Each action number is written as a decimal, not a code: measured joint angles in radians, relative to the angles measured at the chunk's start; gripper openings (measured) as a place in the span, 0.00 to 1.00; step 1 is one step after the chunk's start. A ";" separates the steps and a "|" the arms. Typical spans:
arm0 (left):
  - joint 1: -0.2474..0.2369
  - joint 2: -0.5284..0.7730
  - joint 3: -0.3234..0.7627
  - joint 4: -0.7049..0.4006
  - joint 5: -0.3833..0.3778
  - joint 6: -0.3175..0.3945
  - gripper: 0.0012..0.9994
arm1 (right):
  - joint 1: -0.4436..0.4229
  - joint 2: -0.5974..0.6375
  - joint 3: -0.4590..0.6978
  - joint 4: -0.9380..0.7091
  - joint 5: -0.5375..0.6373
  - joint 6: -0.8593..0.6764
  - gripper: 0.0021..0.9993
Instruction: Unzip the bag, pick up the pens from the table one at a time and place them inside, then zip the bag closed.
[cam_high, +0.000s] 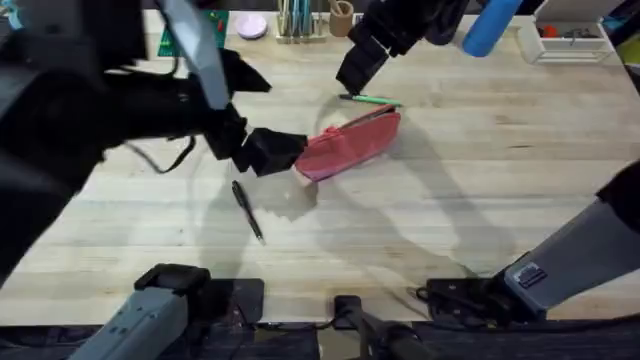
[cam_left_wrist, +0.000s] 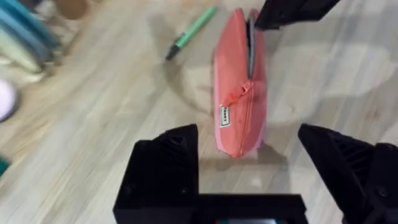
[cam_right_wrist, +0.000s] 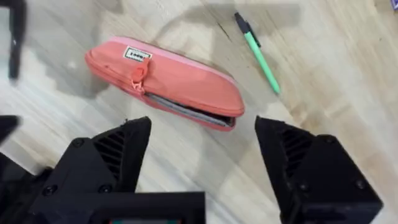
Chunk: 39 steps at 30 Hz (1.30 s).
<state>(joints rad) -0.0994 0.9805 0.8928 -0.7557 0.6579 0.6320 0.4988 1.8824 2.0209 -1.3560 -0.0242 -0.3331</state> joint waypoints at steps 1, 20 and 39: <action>0.000 -0.036 0.000 -0.008 -0.012 -0.027 0.99 | 0.000 0.000 0.000 0.000 0.002 -0.018 1.00; 0.000 -0.326 0.000 -0.117 -0.174 -0.176 0.99 | 0.000 0.000 0.071 0.037 0.003 -0.795 1.00; 0.000 -0.326 0.000 -0.117 -0.184 -0.176 0.99 | 0.014 0.000 0.071 -0.082 0.006 -0.933 0.91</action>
<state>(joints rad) -0.0994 0.6544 0.8928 -0.8726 0.4740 0.4557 0.5126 1.8824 2.0918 -1.4376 -0.0181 -1.2658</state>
